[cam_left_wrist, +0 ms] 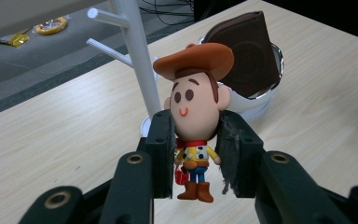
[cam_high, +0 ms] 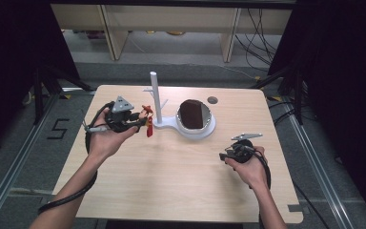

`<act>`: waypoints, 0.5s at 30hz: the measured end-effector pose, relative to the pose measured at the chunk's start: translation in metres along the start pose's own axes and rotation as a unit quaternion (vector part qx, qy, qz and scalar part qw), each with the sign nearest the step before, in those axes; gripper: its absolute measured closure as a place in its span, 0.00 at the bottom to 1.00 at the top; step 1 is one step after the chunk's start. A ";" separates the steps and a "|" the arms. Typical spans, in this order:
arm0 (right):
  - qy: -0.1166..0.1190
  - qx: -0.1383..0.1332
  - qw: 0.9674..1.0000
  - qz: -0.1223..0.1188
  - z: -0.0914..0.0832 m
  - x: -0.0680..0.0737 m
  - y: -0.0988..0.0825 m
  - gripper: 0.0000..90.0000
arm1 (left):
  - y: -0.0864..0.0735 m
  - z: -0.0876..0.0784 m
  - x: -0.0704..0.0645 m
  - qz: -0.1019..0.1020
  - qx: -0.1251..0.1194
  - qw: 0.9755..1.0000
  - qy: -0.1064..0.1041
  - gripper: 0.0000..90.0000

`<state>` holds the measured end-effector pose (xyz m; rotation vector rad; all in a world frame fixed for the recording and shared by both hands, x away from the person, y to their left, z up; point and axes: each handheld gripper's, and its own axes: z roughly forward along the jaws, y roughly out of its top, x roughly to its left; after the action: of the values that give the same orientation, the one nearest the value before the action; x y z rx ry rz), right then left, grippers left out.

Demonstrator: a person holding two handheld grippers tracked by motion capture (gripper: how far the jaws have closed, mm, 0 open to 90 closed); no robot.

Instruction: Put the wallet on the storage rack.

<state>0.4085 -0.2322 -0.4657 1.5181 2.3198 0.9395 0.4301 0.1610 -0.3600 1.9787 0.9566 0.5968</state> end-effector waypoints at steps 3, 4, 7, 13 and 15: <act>-0.001 -0.011 1.000 -0.004 0.001 -0.001 -0.001 0.68 | 0.001 -0.001 0.003 -0.006 -0.007 1.000 0.007 0.74; 0.010 -0.001 1.000 -0.014 0.000 -0.003 -0.001 0.68 | 0.002 -0.002 0.005 -0.003 -0.007 1.000 0.005 0.74; 0.027 -0.029 0.999 -0.009 0.005 -0.004 -0.004 0.68 | 0.004 -0.002 0.006 -0.015 -0.016 1.000 0.013 0.74; -0.004 -0.031 1.000 -0.001 0.002 -0.002 -0.009 0.67 | 0.009 -0.003 0.014 -0.021 -0.019 0.999 0.023 0.74; -0.003 -0.038 0.999 -0.009 0.003 -0.004 -0.010 0.67 | 0.011 -0.003 0.016 -0.021 -0.019 0.999 0.026 0.74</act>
<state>0.4041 -0.2369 -0.4749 1.4652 2.2630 1.0063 0.4420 0.1719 -0.3483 1.9142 1.0091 0.6416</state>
